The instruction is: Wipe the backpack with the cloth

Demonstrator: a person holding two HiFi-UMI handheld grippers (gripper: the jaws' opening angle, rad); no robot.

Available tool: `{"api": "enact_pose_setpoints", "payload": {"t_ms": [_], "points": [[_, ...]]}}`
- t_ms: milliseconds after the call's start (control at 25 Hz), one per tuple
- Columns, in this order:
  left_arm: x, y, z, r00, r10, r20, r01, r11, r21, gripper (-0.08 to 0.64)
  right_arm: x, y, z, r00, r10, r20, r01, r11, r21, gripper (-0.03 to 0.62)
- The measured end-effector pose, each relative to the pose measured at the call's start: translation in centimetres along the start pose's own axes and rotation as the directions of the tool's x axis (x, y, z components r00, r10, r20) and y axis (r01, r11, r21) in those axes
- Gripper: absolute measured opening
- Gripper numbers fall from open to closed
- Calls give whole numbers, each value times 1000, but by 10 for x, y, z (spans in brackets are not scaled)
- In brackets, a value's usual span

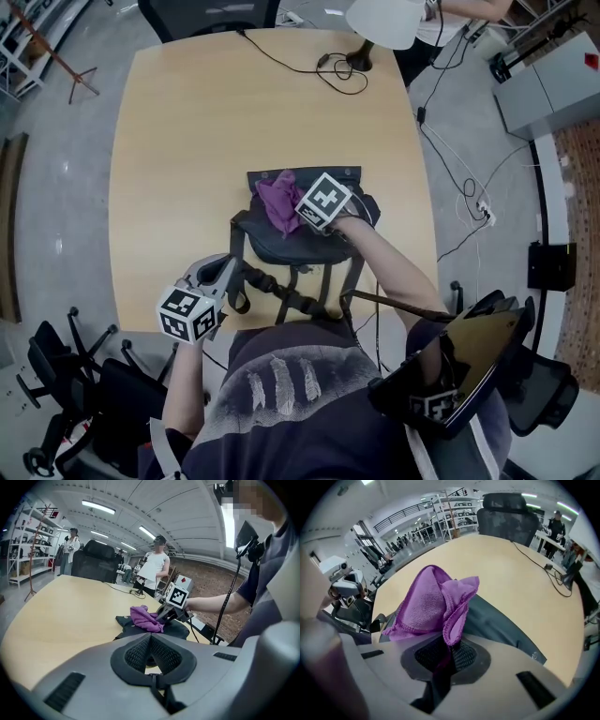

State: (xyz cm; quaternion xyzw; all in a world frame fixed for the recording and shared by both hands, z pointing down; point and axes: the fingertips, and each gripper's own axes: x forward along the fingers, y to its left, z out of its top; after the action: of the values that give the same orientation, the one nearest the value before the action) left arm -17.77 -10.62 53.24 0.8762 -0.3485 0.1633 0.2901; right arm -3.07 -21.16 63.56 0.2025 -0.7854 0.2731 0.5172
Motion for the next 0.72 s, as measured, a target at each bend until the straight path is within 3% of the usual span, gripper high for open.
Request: {"api": "enact_pose_setpoints", "payload": {"t_ms": [200, 720], "points": [[4, 0, 3, 1000, -10, -11, 10, 1000, 11, 7, -4, -28, -16, 997, -78, -24, 78, 997, -9, 31], [15, -13, 15, 1000, -16, -18, 17, 999, 47, 7, -26, -74, -42, 987, -158, -18, 158, 986, 53, 31]]}}
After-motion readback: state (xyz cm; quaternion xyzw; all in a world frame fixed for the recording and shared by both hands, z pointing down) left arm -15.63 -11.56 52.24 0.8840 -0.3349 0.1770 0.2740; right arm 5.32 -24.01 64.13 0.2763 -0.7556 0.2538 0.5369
